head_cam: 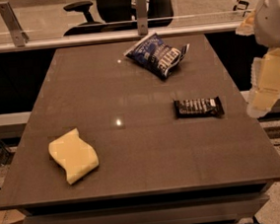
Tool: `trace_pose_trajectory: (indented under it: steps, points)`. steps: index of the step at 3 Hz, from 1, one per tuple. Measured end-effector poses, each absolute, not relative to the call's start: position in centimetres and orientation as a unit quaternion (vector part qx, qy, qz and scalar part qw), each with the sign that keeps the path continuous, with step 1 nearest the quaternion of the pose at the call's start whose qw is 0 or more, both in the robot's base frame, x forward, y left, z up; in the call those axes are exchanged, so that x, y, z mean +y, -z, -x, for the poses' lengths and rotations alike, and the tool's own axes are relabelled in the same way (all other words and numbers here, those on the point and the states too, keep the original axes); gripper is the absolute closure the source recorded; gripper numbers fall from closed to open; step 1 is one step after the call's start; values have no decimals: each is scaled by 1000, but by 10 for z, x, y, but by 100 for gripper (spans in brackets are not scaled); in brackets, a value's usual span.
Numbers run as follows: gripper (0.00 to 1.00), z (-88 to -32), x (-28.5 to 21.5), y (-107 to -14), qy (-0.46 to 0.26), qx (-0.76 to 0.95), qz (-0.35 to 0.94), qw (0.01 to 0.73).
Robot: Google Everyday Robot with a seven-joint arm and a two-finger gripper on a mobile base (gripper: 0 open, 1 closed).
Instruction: Move rxbar chocolate near sponge
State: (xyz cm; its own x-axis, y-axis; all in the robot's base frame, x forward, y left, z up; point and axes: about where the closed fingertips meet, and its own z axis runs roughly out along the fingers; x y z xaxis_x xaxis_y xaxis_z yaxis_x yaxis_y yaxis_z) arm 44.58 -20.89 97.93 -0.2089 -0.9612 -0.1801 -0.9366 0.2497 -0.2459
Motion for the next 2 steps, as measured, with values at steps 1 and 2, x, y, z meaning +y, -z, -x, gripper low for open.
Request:
trace_pose_trajectory:
  steps: [1, 2]
  points:
    - [0, -463, -196, -971, 53, 776, 614, 136]
    - [0, -478, -184, -950, 46, 779, 613, 119]
